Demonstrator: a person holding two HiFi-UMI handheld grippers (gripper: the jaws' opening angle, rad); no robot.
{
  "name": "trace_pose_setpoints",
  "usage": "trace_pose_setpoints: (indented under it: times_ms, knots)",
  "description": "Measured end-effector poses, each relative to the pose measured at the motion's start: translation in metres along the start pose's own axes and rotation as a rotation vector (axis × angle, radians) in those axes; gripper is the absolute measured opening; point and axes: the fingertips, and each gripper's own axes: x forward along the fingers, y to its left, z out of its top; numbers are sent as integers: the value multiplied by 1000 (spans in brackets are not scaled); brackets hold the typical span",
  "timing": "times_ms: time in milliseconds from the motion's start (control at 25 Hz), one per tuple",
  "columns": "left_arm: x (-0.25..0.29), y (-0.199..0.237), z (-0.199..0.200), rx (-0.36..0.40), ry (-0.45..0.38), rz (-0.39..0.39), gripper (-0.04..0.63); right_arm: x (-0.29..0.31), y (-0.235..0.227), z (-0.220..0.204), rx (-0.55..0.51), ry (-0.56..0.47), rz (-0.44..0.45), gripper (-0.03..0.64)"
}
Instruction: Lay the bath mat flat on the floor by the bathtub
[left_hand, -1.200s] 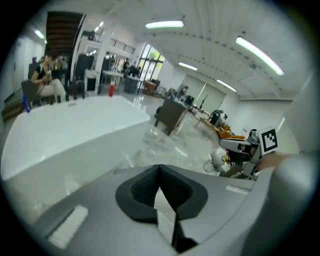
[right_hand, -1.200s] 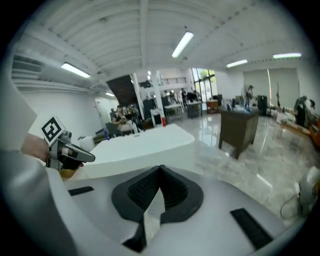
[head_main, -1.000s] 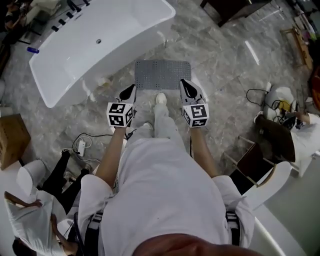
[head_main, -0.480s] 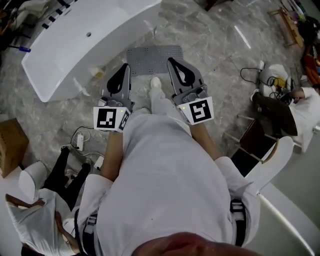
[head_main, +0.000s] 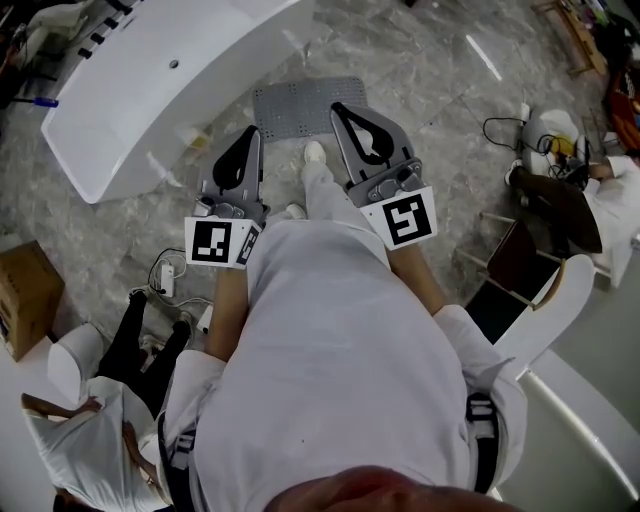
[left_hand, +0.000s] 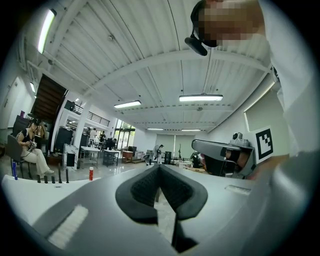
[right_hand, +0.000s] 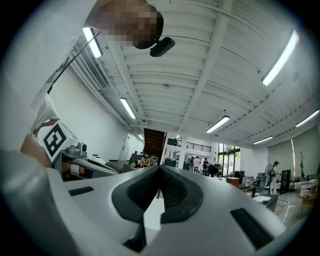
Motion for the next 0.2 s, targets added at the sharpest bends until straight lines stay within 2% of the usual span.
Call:
trace_pose_setpoints:
  times_ms: [200]
  knots:
    - [1, -5, 3, -16, -14, -12, 0, -1, 4, 4, 3, -20, 12, 2]
